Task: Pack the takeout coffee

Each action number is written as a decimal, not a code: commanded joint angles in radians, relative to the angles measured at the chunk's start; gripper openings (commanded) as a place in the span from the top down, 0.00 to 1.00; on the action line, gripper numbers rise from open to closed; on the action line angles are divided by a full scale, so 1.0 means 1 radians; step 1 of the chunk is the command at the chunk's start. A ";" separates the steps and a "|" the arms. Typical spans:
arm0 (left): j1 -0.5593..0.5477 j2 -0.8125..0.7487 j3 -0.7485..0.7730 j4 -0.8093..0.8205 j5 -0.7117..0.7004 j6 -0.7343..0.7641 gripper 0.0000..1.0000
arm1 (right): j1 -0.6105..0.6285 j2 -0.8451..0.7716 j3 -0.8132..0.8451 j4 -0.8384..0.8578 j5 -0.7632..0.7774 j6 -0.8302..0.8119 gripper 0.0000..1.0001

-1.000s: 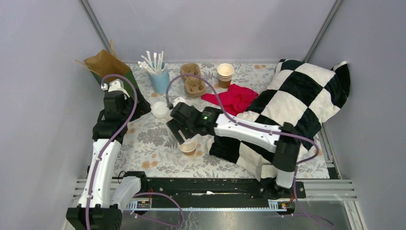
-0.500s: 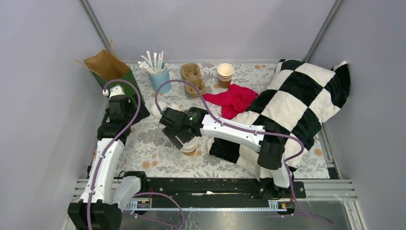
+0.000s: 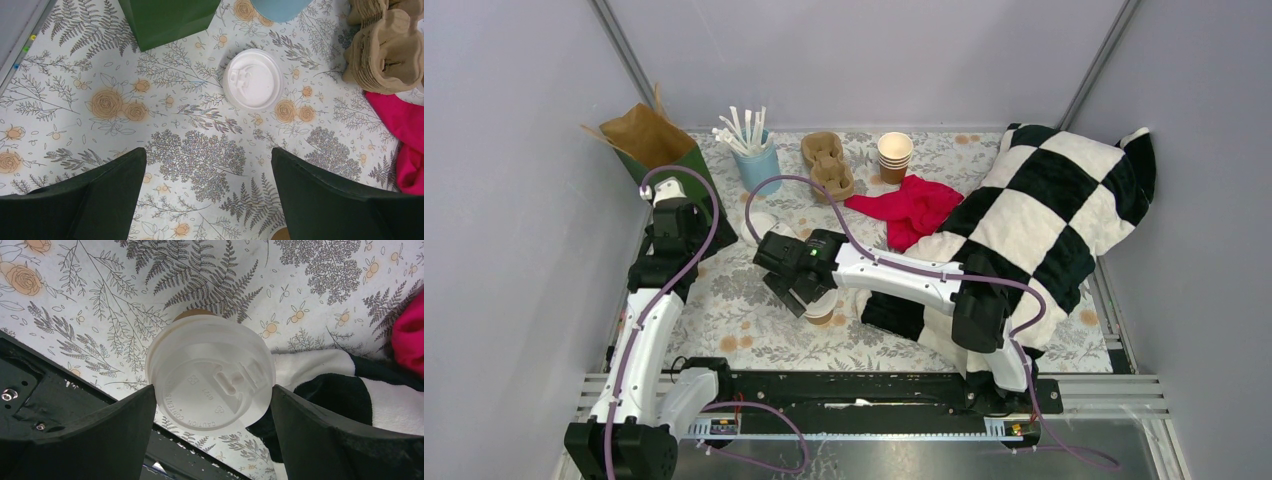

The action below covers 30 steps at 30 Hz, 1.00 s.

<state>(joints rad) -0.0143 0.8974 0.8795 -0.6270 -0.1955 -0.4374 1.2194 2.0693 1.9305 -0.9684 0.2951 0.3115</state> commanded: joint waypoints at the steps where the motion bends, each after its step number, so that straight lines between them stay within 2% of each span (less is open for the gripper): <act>1: -0.005 -0.013 0.010 0.047 -0.018 0.009 0.01 | 0.009 0.013 0.026 -0.005 0.003 0.007 0.10; 23: -0.006 -0.012 0.007 0.052 -0.001 0.014 0.01 | 0.009 0.003 0.028 0.012 -0.013 0.015 0.07; 27: -0.008 -0.009 0.003 0.060 0.042 0.020 0.01 | 0.014 -0.063 0.058 -0.027 -0.014 0.036 0.04; 30: -0.024 0.004 0.003 0.060 0.128 0.023 0.01 | 0.005 -0.177 -0.051 0.029 -0.034 0.048 0.00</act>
<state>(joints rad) -0.0212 0.8982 0.8795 -0.6254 -0.1642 -0.4332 1.2217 2.0617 1.9354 -0.9596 0.2699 0.3290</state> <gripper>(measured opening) 0.987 0.982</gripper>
